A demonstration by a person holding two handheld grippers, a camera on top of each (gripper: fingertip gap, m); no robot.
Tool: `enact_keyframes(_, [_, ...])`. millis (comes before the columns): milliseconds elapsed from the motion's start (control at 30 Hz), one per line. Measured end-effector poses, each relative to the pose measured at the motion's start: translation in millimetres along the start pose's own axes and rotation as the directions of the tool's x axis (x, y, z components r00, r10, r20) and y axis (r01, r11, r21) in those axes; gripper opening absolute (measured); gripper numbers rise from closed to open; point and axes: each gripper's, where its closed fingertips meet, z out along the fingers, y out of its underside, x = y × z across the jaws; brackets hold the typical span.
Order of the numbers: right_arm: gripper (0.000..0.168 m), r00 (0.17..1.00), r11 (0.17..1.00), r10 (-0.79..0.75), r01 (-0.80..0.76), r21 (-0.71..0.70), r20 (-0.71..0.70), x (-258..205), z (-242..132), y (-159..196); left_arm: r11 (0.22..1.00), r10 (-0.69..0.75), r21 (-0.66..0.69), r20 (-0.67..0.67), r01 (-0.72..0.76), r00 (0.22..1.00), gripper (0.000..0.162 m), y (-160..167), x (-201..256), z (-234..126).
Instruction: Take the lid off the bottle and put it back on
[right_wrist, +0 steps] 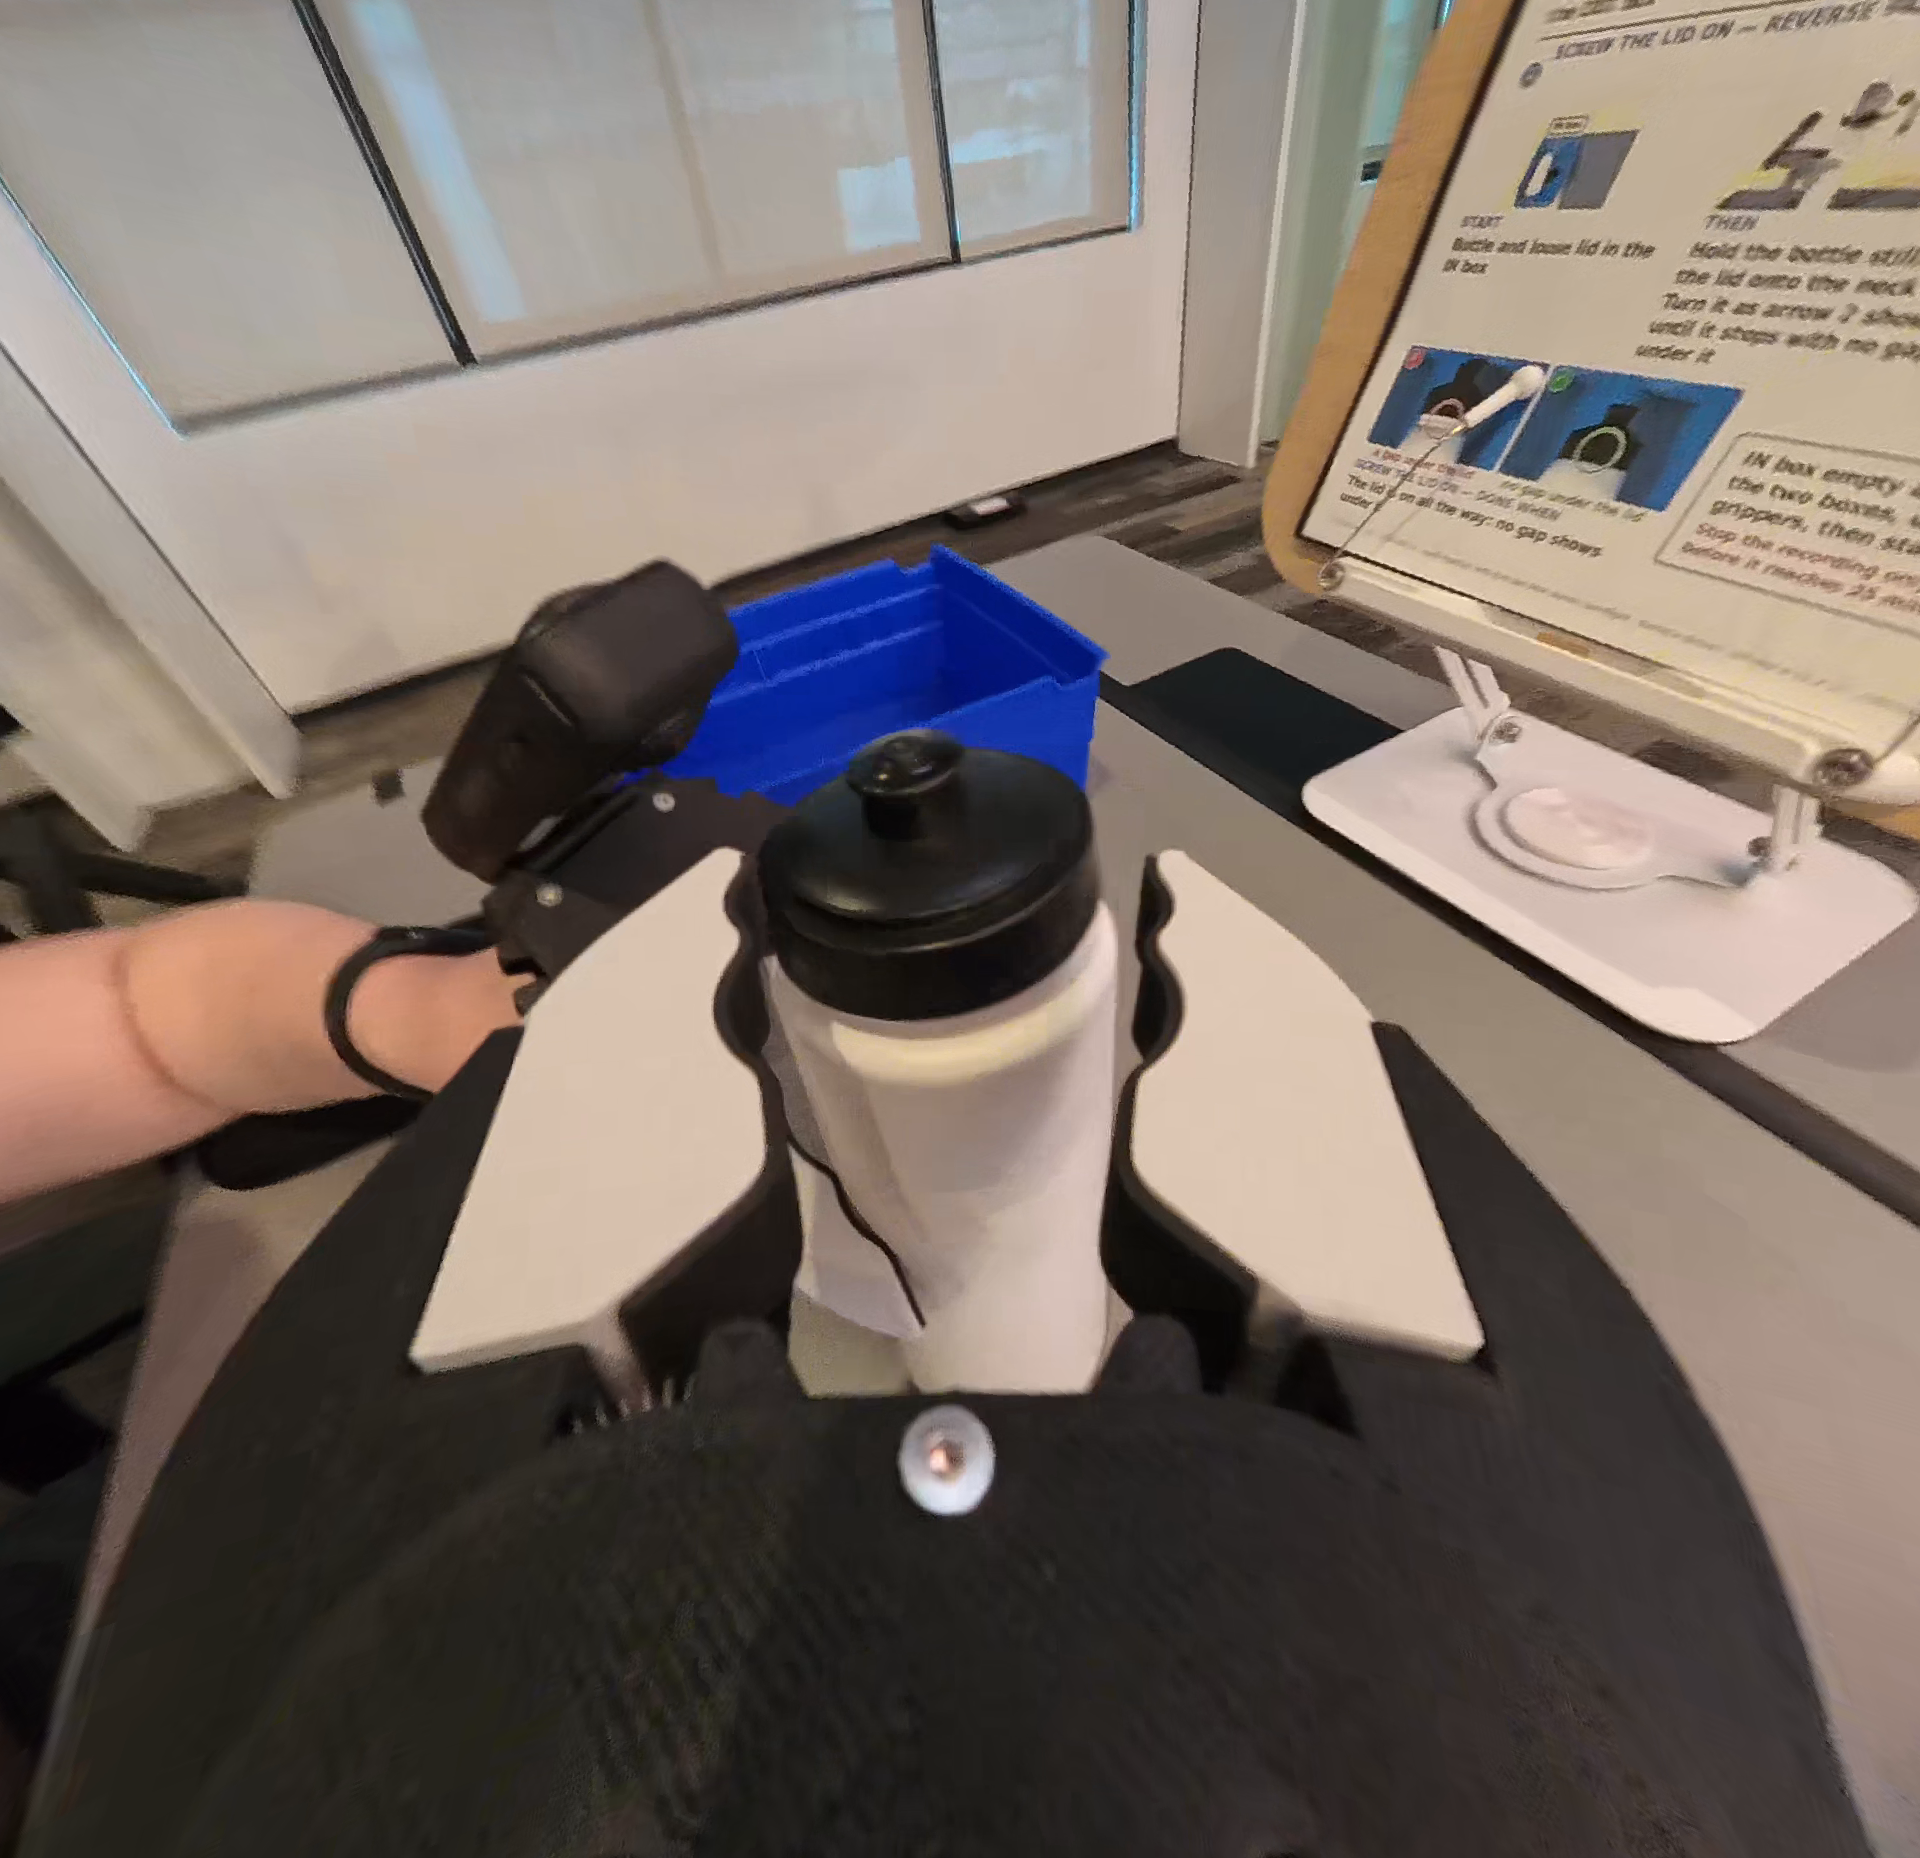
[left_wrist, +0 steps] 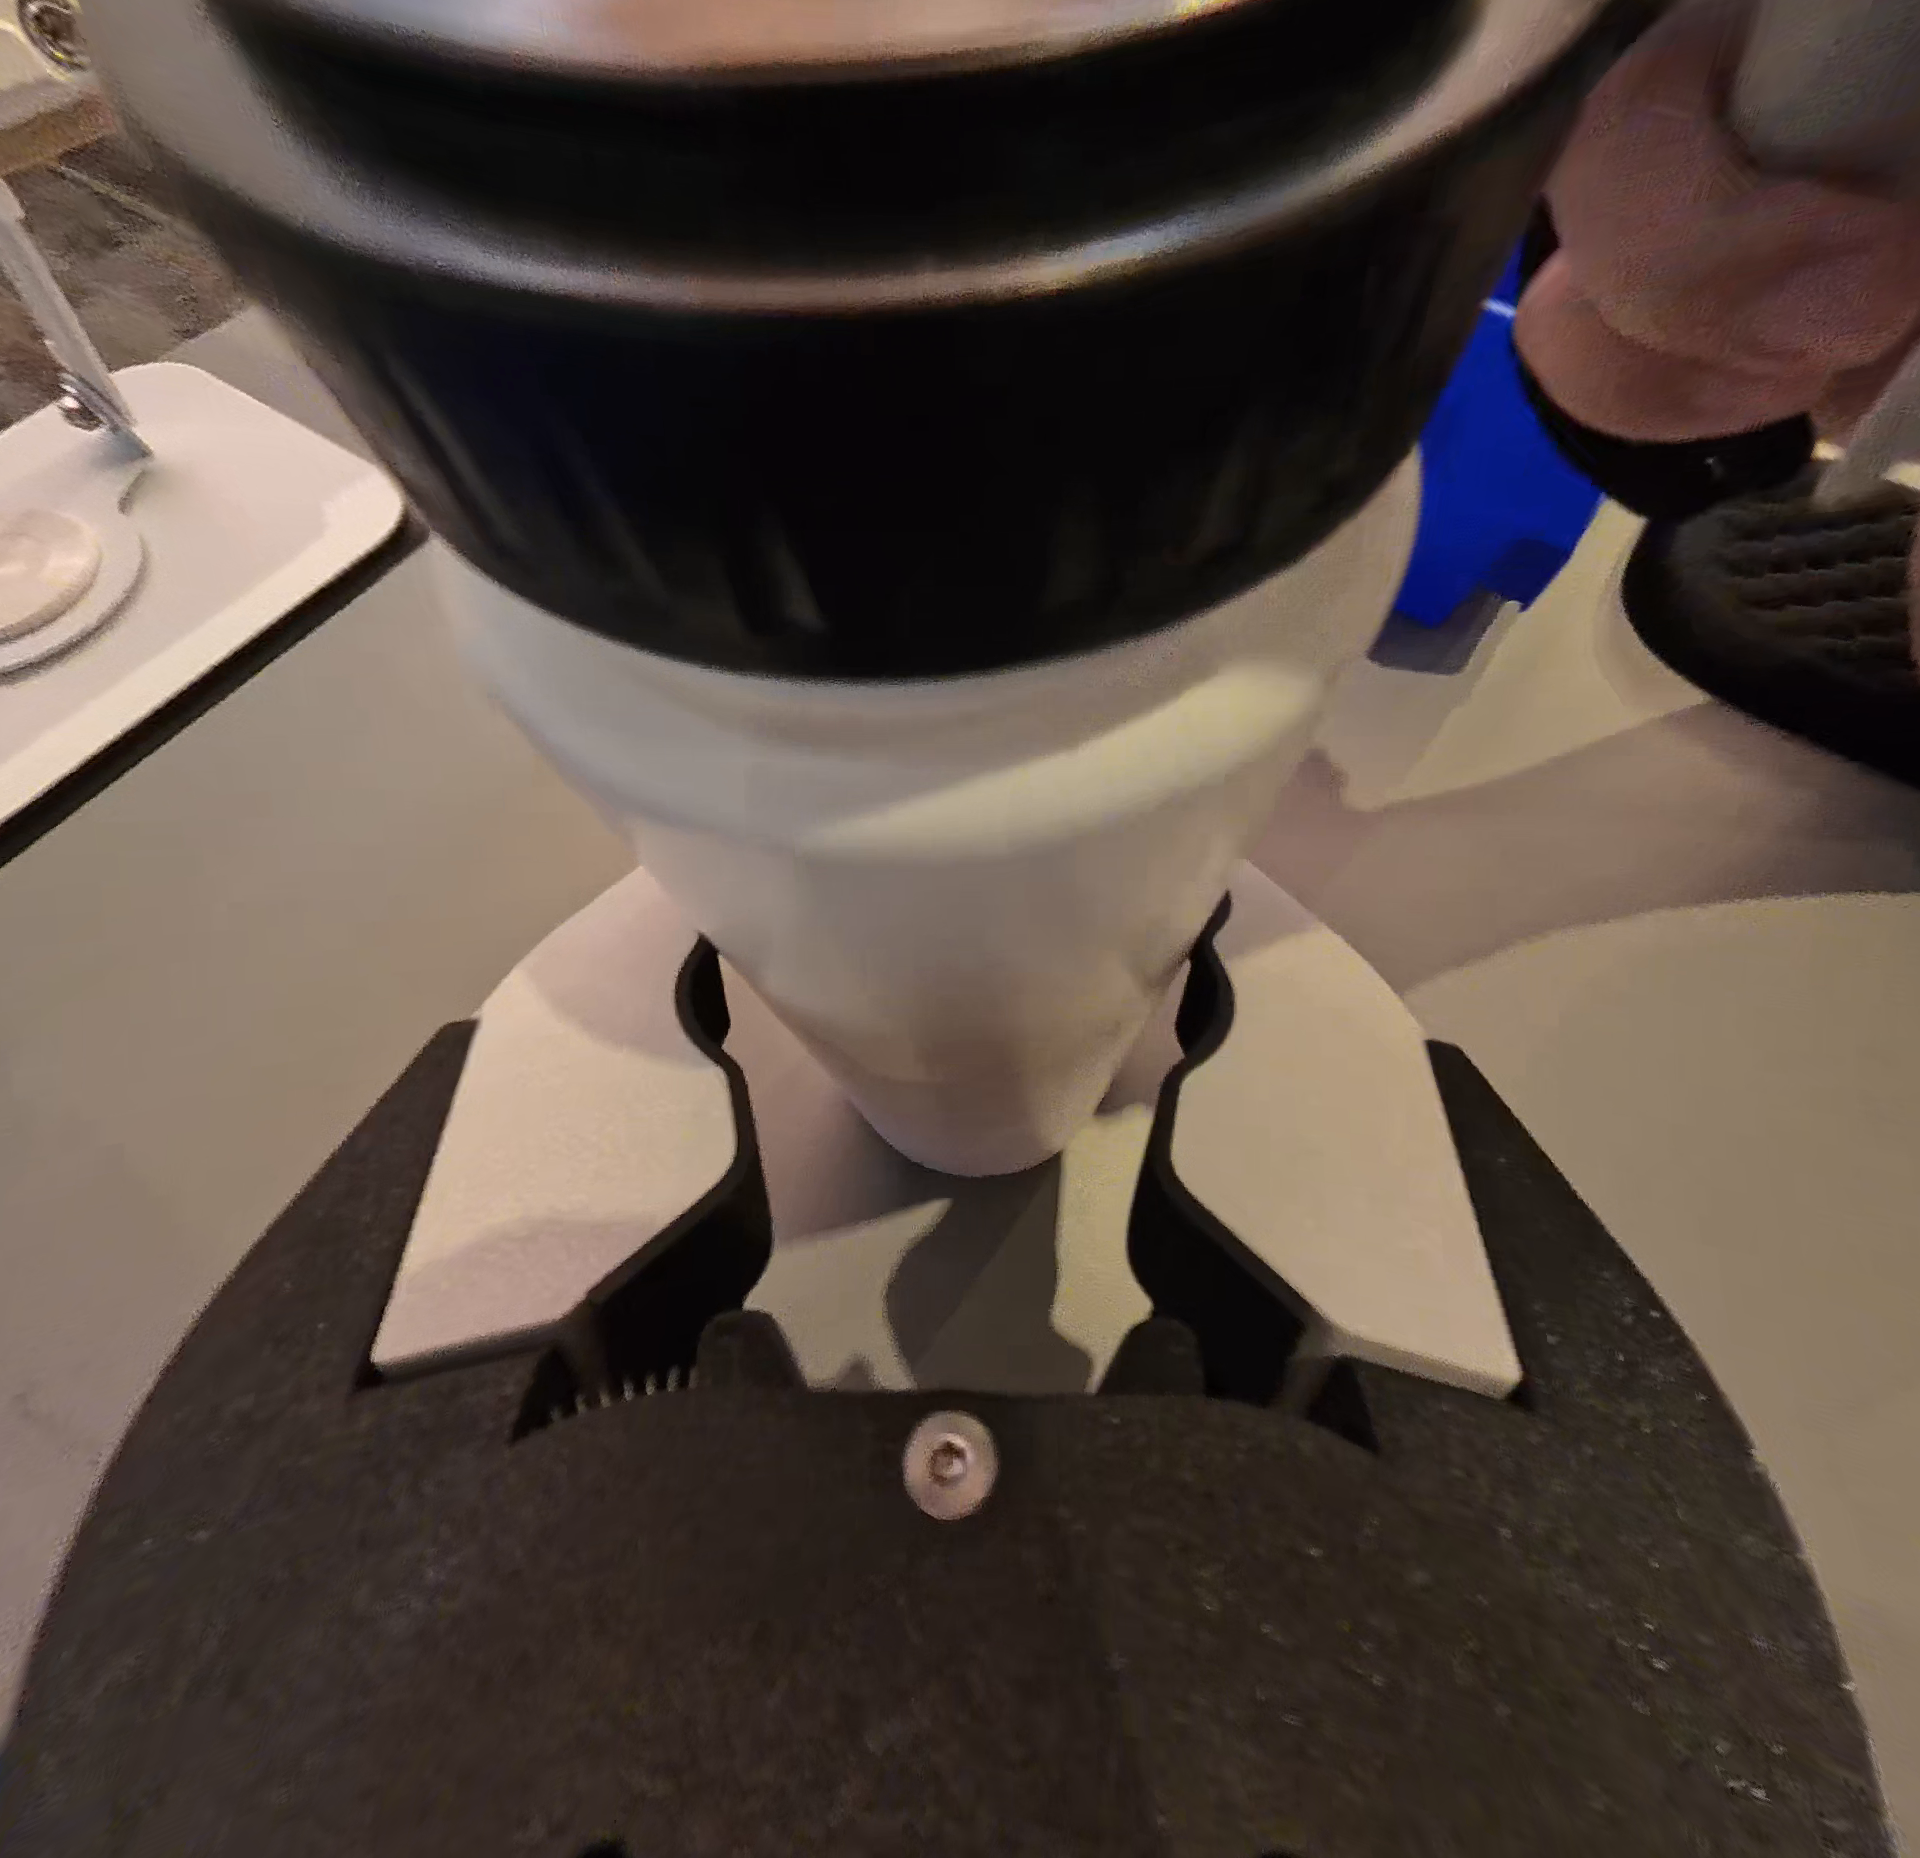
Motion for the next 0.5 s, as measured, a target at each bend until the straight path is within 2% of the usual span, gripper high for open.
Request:
enact_keyframes(100, [0.071,0.997,0.996,0.069,-0.070,0.046,0.020,14,-8,-7,0.999,-0.036,-0.002,-0.061,0.036,0.997,0.086,-1,3,-1])
enact_keyframes(233, [0.071,0.996,0.993,0.092,-0.093,0.070,0.022,23,-13,-12,0.991,-0.132,-0.015,-0.228,0.132,0.965,0.086,-5,17,-7])
enact_keyframes(400, [0.071,0.995,0.994,0.085,-0.088,0.066,0.052,18,-14,-14,0.964,-0.266,-0.102,-0.439,0.246,0.858,0.086,-8,39,-20])
enact_keyframes(500, [0.071,0.995,0.995,0.079,-0.082,0.058,0.063,15,-13,-13,0.949,-0.312,-0.131,-0.510,0.286,0.802,0.086,-10,46,-25])
